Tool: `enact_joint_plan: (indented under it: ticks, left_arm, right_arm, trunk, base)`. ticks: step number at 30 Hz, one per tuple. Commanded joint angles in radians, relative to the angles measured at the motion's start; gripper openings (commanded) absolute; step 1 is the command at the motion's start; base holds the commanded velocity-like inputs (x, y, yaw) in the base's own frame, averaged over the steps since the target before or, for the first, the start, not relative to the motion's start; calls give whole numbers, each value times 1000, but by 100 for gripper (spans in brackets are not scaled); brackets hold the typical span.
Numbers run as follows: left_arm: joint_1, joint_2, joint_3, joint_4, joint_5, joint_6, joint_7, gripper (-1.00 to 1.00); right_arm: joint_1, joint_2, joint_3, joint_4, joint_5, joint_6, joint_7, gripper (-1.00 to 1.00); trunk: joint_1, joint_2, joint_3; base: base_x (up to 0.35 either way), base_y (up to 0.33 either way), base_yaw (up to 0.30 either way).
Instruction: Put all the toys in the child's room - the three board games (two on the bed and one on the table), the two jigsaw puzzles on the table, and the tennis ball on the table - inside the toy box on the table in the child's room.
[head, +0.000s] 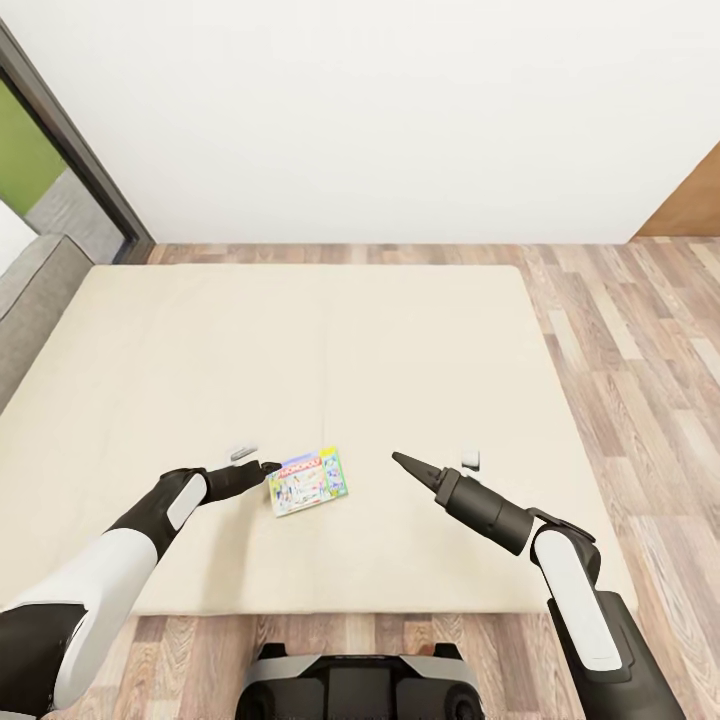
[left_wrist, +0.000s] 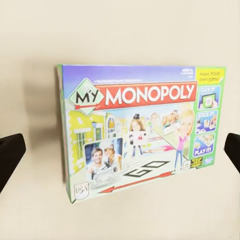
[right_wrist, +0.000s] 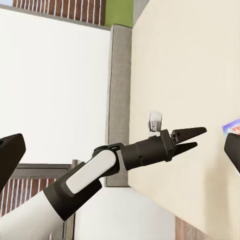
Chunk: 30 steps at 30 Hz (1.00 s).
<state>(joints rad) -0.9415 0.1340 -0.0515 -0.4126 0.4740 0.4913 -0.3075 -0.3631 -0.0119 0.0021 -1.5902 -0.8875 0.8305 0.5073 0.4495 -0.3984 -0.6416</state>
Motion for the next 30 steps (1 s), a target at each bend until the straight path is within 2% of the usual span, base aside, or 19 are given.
enact_joint_plan:
  ticks: [1,30]
  left_arm:
    - [0,1,-5,-1,8,4,1,100]
    - [0,2,-5,-3,9,0,-1,100]
  right_arm:
    - [-1,0,0,0,-2,4,0,100]
    - [0,0,-1,-1,-2,4,1,100]
  trunk:
    - [0,-2,-3]
    - [0,-2,-50]
  base:
    - [0,0,0]
    - [0,0,0]
